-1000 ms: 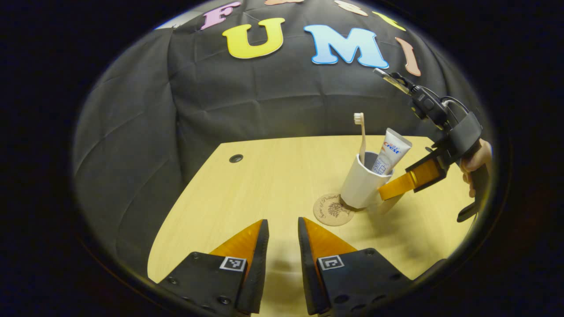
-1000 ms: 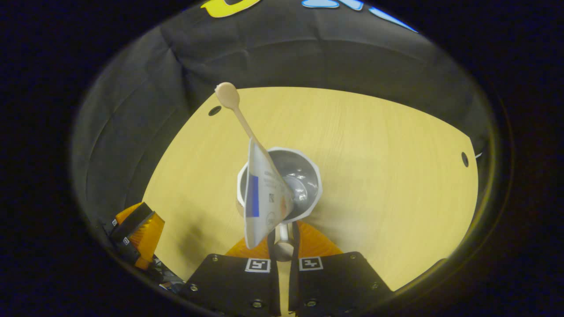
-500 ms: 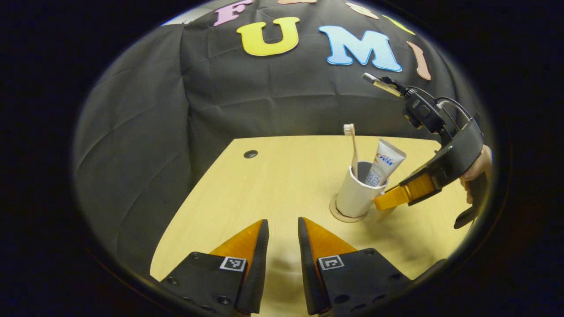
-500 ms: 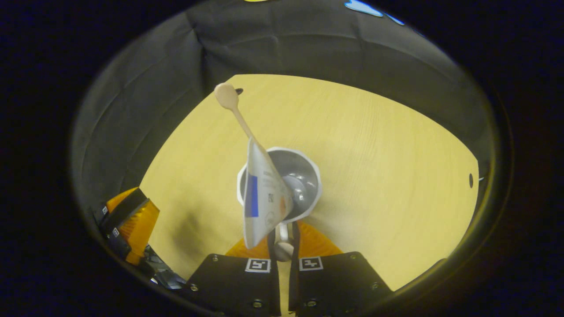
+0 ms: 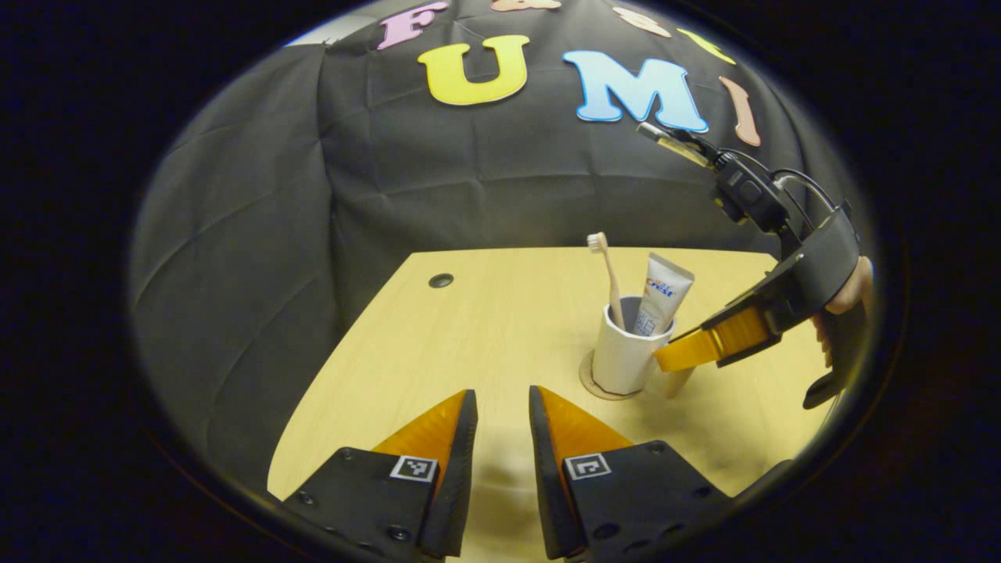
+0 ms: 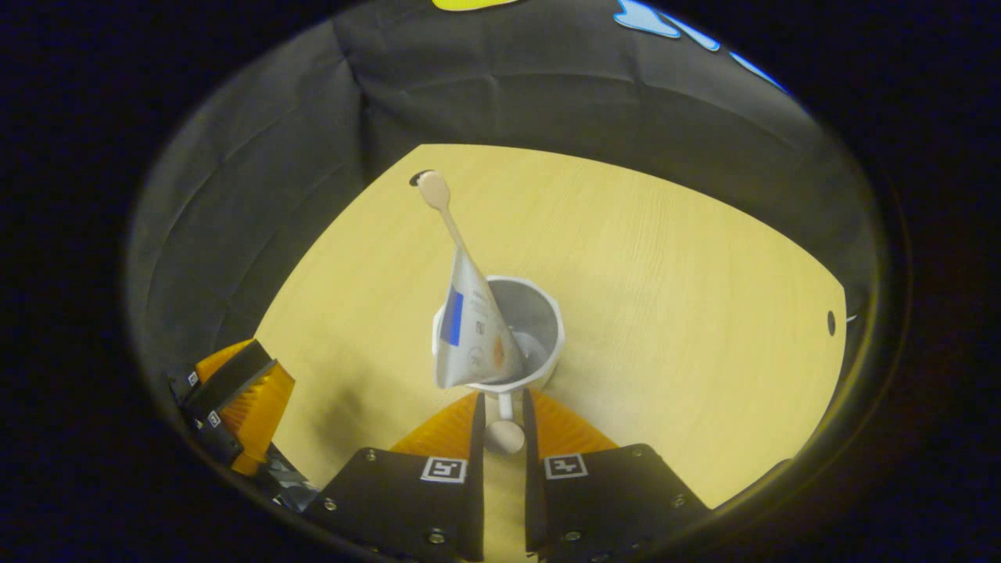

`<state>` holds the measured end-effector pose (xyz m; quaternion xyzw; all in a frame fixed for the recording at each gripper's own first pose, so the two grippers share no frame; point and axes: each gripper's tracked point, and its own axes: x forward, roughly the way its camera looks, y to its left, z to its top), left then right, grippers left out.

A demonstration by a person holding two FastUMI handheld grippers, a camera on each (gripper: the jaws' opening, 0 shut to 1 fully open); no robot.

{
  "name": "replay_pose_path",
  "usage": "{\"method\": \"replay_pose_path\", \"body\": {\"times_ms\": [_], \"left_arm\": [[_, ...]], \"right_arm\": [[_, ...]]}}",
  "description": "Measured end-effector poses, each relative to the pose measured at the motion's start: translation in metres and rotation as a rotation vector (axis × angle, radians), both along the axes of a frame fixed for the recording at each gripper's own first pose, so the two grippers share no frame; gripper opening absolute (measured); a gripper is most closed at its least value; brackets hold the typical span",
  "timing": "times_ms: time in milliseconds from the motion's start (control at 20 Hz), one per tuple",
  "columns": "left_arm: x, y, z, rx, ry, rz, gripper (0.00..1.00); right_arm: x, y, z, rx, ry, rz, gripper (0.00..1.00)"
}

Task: Put the toothbrush and toothpaste on the desktop into the cup, then pick up the cup and place it on the coaster on the desktop.

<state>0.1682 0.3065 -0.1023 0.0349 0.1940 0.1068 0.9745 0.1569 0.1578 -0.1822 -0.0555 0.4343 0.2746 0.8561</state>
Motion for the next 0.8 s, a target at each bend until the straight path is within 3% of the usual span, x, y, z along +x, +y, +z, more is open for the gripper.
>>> {"method": "replay_pose_path", "body": {"times_ms": [200,300,600,800], "left_arm": [[0.002,-0.013,0.008,0.003,-0.023,-0.026,0.46],[0.002,-0.016,0.008,-0.001,-0.024,-0.030,0.45],[-0.014,-0.016,0.024,0.016,-0.063,-0.025,0.45],[-0.020,-0.035,0.062,0.008,-0.134,-0.057,0.46]], "right_arm": [[0.001,0.002,0.006,0.068,-0.016,-0.013,0.21],[-0.001,-0.001,0.003,0.052,-0.013,-0.010,0.21],[-0.003,0.002,0.018,0.149,-0.107,-0.069,0.20],[-0.008,-0.009,0.030,0.194,-0.200,-0.114,0.20]]}}
